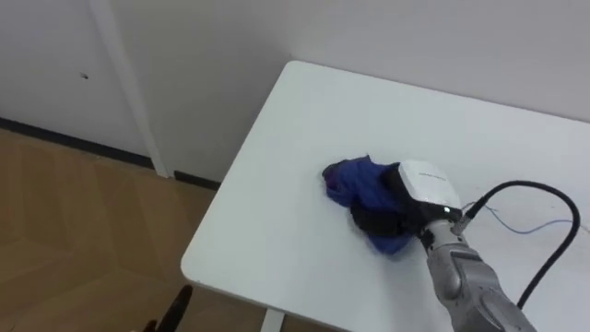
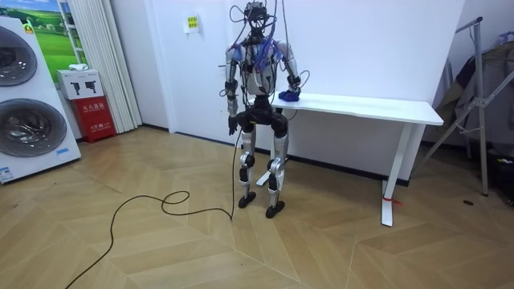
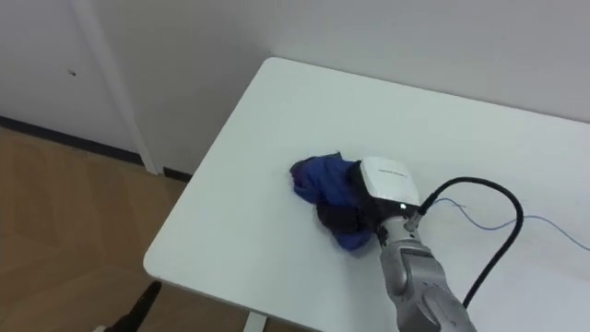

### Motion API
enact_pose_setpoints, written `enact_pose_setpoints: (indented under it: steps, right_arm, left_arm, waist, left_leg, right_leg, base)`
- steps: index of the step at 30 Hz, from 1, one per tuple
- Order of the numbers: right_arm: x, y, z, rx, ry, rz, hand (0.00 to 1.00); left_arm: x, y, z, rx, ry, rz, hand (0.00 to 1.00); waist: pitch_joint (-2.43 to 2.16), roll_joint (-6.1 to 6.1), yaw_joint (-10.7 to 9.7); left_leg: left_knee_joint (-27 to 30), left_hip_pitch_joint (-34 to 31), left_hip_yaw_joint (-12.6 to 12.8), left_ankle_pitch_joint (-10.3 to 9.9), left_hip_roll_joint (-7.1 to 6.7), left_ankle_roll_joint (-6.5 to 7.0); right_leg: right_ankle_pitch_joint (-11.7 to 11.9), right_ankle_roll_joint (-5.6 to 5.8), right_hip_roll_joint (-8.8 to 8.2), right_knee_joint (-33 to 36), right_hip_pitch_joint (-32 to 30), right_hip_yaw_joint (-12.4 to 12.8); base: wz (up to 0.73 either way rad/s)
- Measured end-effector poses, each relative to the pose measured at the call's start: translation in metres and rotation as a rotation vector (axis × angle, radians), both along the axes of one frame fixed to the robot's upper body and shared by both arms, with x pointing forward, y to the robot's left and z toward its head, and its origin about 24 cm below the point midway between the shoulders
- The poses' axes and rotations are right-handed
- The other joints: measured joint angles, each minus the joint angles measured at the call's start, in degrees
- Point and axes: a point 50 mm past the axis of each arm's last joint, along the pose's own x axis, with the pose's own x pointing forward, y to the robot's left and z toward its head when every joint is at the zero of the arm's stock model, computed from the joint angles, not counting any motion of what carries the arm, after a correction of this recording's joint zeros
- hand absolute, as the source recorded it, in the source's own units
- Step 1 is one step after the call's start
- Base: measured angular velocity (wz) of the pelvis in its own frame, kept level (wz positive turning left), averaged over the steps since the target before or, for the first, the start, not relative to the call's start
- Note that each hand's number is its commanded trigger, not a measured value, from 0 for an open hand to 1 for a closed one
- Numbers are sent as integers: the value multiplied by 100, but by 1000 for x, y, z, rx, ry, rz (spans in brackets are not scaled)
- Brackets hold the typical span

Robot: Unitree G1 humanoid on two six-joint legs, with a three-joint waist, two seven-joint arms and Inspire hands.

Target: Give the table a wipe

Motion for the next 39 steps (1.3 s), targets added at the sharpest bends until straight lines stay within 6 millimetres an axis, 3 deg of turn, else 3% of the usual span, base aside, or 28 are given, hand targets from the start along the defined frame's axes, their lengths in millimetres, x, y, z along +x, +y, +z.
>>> enact_pose_setpoints:
  steps: [6, 9, 11, 12, 14, 17, 19, 23, 27, 32, 34, 36, 38, 39]
  right_arm:
    - [-2, -20, -13, 224, 36, -154, 100]
    - [-8, -47, -22, 308, 16, -300, 100]
    - [-16, -90, -25, 342, -20, -529, 100]
    - [-19, -103, -25, 334, -27, -581, 100]
    - [-44, -155, -26, 273, -24, -771, 100]
    - [-81, -190, -32, 251, -12, -967, 100]
    - [-93, -200, -33, 244, -14, -1036, 100]
    - [-106, -205, -37, 223, 2, -1075, 100]
    - [-110, -208, -36, 181, 13, -1070, 100]
    - [-98, -201, -32, 54, 42, -973, 100]
    - [-78, -183, -28, -39, 53, -845, 100]
    - [-57, -155, -26, -68, 53, -698, 100]
    - [-25, -107, -20, -124, 57, -454, 100]
    - [-18, -95, -18, -137, 58, -396, 100]
  left_arm:
    - [-6, 6, 1, -14, 0, 91, 0]
    - [-18, 20, 2, 12, 9, 161, 0]
    - [-31, 35, 3, 47, 20, 235, 0]
    - [-34, 38, 4, 55, 26, 252, 0]
    - [-46, 53, 7, 88, 37, 322, 0]
    - [-61, 67, 11, 121, 49, 382, 0]
    - [-61, 69, 11, 129, 47, 392, 0]
    - [-57, 68, 12, 127, 35, 385, 0]
    - [-51, 66, 11, 123, 29, 364, 0]
    - [-36, 59, 10, 96, 19, 315, 0]
    - [-25, 49, 8, 76, 16, 263, 0]
    - [-17, 42, 6, 62, 22, 221, 0]
    - [-5, 31, 5, 42, 14, 160, 0]
    - [-2, 30, 5, 35, 9, 151, 0]
  waist:
    - [22, -37, -151]
    - [20, -24, -249]
    - [-4, -49, -458]
    - [-10, -57, -493]
    - [-32, -89, -567]
    - [-74, -151, -735]
    - [-79, -161, -902]
    - [-84, -168, -1128]
    - [-84, -167, -1243]
    - [-85, -124, -1088]
    - [-69, -74, -842]
    - [-65, -75, -769]
    - [-60, -66, -606]
    - [-57, -67, -540]
  left_leg:
    - [11, 41, 11, -14, -5, 19]
    - [40, 69, -33, -32, -29, 40]
    - [97, 7, -147, -41, -85, 58]
    - [107, 1, -149, -44, -93, 63]
    - [116, 16, -119, -51, -98, 76]
    - [93, 95, -85, -53, -73, 74]
    - [81, 125, -68, -61, -59, 67]
    - [57, 234, 84, -95, -9, 50]
    - [76, 258, 81, -104, -15, 46]
    - [106, 268, 220, -130, 11, 40]
    - [54, 269, 431, -130, 71, 36]
    - [33, 269, 511, -128, 99, 26]
    - [23, 266, 541, -133, 122, 11]
    - [22, 263, 542, -136, 127, 7]
  right_leg:
    - [-1, 2, -19, -15, 59, -33]
    - [-10, 18, -37, -22, 126, -67]
    - [-33, 57, -76, -22, 149, -178]
    - [-37, 62, -82, -20, 148, -180]
    - [-37, 68, -91, -19, 146, -175]
    - [-37, 68, -79, -20, 194, -166]
    - [-37, 68, -72, -21, 211, -169]
    - [-34, 63, -36, -1, 245, -33]
    - [-30, 56, -41, 19, 237, -34]
    - [-25, 47, -6, -3, 182, 125]
    - [-4, 14, 33, 93, 55, 355]
    - [10, -4, 60, 99, 15, 408]
    - [18, -18, 83, 104, -17, 442]
    - [21, -22, 88, 106, -25, 438]
  base:
    - [2]
    - [12]
    - [26]
    - [9]
    - [-5]
    - [-6]
    - [-7]
    - [-21]
    - [-8]
    - [-17]
    - [-52]
    - [-29]
    - [-9]
    - [0]
